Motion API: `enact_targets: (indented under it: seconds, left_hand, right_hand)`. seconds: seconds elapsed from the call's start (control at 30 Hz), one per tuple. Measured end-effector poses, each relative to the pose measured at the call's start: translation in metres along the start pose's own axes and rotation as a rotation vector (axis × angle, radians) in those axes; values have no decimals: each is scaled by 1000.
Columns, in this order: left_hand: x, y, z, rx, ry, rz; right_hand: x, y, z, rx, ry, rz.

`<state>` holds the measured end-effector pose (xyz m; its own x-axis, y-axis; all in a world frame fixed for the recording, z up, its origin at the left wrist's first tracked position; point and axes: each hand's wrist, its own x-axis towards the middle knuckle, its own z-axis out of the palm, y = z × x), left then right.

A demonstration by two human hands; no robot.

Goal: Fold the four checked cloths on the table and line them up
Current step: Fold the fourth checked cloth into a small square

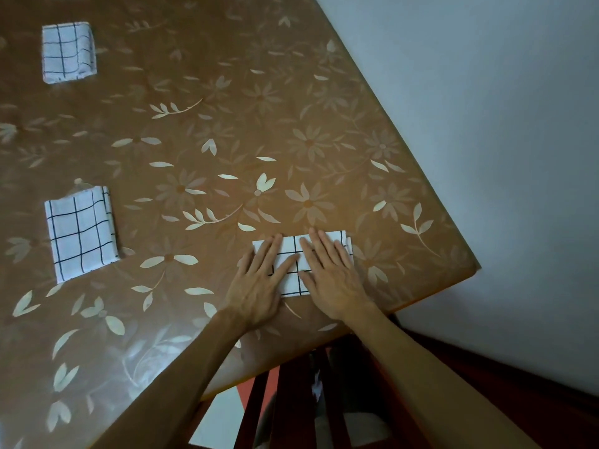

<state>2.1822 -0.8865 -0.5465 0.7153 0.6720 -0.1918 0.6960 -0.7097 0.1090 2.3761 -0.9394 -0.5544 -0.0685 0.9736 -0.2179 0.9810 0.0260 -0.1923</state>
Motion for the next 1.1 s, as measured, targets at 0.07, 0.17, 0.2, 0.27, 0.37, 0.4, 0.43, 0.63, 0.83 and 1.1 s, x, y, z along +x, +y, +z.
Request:
enact_targets:
  seconds: [0.07,0.17,0.2,0.27,0.37,0.4,0.43,0.63,0.83,1.1]
  left_hand:
    - [-4,-9,0,-30,8,1]
    - [-7,-19,-6,-43,-6,-15]
    - [-8,-21,-7,-43,-14,-16]
    - [-8,-18,-8,-37,-28,-33]
    - [-2,1,-13,-59,-24,-148]
    - [4,9,-16,-75,-3,-196]
    - [11,16,-18,-82,28,-228]
    - [37,34,3,12,5,-101]
    - [16,11,9,40,0,-141]
    - [-5,6,2,-96,-16,-244]
  right_hand:
    - [-4,10,-3,-20,20,38]
    - [-13,20,-5,-19,23,102]
    - [-16,23,-5,-14,24,125]
    - [-20,27,-5,-2,25,162]
    - [-21,25,-5,-8,27,176]
    - [-20,23,-5,-10,39,182]
    - [-19,20,-6,-11,55,188]
    - [-23,11,-4,-53,34,35]
    - [-36,35,-12,-34,-2,114]
    - [-47,21,-41,207,61,382]
